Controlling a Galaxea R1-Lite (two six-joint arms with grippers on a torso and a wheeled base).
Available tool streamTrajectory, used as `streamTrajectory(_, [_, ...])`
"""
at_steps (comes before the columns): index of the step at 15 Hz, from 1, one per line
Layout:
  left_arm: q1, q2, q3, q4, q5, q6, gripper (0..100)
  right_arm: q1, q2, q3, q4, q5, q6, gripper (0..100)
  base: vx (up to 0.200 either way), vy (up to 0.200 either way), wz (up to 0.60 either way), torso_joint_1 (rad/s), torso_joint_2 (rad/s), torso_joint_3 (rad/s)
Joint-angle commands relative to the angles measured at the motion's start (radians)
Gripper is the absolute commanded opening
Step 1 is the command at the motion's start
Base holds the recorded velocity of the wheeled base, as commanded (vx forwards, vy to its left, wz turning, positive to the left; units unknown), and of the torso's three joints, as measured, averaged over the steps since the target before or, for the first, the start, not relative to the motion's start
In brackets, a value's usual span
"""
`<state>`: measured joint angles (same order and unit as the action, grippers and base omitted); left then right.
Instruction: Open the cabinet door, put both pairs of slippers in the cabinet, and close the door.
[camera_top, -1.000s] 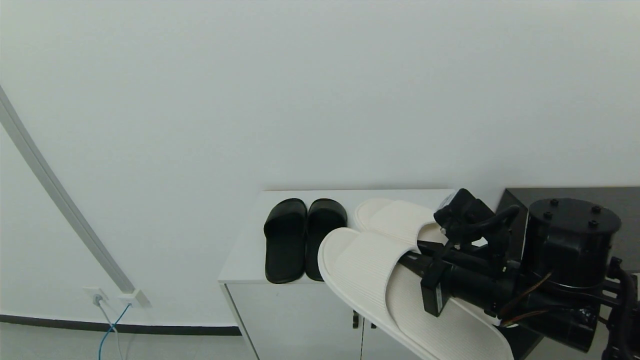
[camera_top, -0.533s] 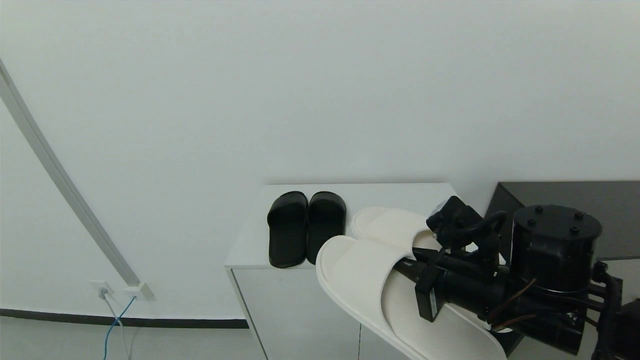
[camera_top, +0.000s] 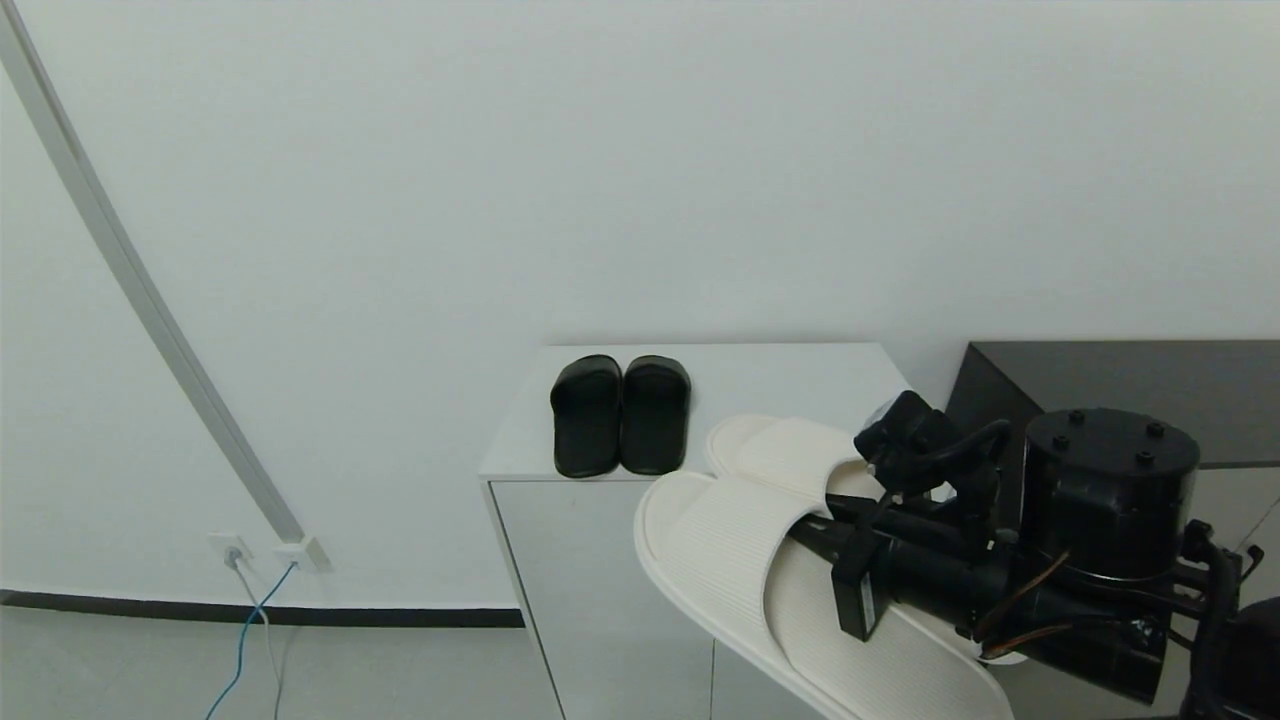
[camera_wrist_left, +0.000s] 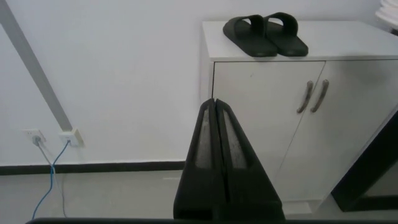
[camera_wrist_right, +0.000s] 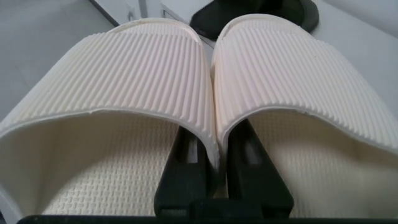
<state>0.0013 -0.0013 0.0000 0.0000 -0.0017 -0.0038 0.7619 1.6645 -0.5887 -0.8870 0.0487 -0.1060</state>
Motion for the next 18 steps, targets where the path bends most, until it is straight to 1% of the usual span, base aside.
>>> streamTrajectory(1, [0.0,0.001,0.0,0.0,0.0,-0.001,0,0.0,0.001,0.001,0.0,-0.001,-0.001,0,0.0,0.0,0.0,0.0,0.0,0.0])
streamTrajectory(7, [0.0,0.001,0.0,0.0,0.002,-0.002,0,0.0,-0.002,0.023,-0.006,0.0,-0.001,0,0.0,0.0,0.0,0.0,0.0,0.0])
streamTrajectory(9, [0.0,0.001,0.0,0.0,0.002,-0.001,0,0.004,0.001,0.041,-0.03,0.02,-0.003,0,0.0,0.0,0.0,0.0,0.0,0.0])
streamTrajectory(15, [0.0,0.001,0.0,0.0,-0.001,-0.001,0,0.01,-0.011,0.063,-0.052,0.023,-0.008,0,0.0,0.0,0.0,-0.017,0.04,0.021])
streamTrajectory(16, [0.0,0.001,0.0,0.0,-0.001,-0.001,100,0.014,-0.011,0.069,-0.052,0.022,-0.011,0,0.0,0.0,0.0,-0.139,0.32,0.173])
streamTrajectory(18, [0.0,0.001,0.0,0.0,0.0,-0.001,100,0.02,-0.011,0.075,-0.052,0.022,-0.011,0,0.0,0.0,0.0,-0.144,0.35,0.188])
